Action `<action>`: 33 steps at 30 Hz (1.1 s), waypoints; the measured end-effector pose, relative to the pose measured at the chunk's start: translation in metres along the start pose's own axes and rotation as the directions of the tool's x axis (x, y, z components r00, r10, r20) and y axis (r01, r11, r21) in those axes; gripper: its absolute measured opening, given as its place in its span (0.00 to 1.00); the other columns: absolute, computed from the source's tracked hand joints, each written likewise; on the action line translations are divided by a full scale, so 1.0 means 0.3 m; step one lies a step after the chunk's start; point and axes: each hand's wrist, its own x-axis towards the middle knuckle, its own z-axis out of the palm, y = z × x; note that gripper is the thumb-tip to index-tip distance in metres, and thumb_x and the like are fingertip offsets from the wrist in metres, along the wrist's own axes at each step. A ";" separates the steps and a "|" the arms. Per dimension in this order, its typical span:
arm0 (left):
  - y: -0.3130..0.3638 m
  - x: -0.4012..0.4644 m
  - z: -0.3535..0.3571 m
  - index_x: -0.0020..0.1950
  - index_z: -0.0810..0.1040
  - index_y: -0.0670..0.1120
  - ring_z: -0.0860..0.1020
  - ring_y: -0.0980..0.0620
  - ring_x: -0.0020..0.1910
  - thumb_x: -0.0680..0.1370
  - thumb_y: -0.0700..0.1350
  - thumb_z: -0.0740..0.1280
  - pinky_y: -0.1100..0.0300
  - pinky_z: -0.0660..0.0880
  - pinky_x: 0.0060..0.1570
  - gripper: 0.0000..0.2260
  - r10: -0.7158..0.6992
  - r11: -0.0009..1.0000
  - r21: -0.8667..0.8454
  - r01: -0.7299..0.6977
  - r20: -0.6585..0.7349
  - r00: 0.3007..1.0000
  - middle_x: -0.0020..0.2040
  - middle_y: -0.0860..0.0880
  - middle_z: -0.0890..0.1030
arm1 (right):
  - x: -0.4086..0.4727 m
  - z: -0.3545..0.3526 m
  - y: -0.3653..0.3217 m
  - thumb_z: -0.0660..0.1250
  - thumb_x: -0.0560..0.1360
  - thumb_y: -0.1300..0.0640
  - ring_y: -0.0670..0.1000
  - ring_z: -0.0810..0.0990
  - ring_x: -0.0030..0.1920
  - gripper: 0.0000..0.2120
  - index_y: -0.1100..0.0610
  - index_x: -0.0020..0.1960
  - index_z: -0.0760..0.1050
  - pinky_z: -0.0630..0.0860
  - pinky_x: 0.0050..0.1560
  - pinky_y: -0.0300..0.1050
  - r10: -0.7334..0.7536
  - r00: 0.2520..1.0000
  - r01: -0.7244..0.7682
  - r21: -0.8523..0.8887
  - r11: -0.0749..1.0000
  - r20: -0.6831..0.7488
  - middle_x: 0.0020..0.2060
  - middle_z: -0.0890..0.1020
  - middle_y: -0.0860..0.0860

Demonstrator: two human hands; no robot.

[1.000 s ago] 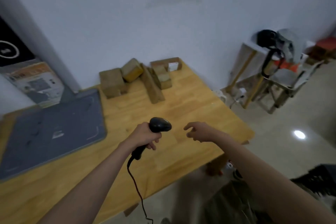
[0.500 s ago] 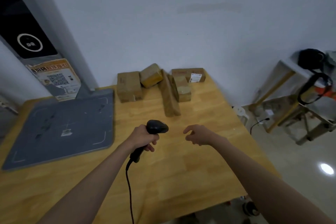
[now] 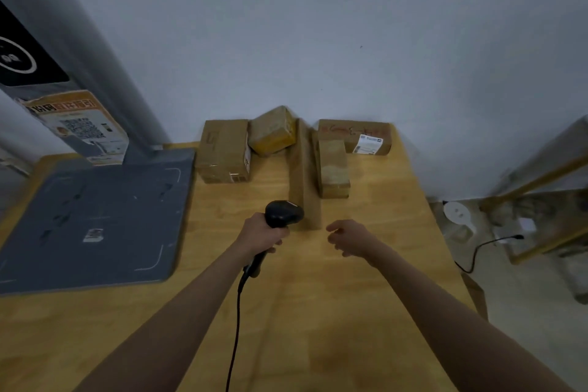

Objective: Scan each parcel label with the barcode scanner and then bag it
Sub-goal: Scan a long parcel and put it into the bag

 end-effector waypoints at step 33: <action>-0.470 -0.261 0.164 0.51 0.84 0.47 0.81 0.50 0.47 0.72 0.43 0.74 0.59 0.76 0.43 0.08 -0.204 0.979 0.020 0.204 0.201 0.958 0.48 0.46 0.85 | -0.214 0.603 0.238 0.59 0.83 0.51 0.49 0.76 0.55 0.14 0.55 0.61 0.79 0.69 0.50 0.40 -0.035 0.995 0.058 0.259 0.964 -0.095 0.53 0.76 0.50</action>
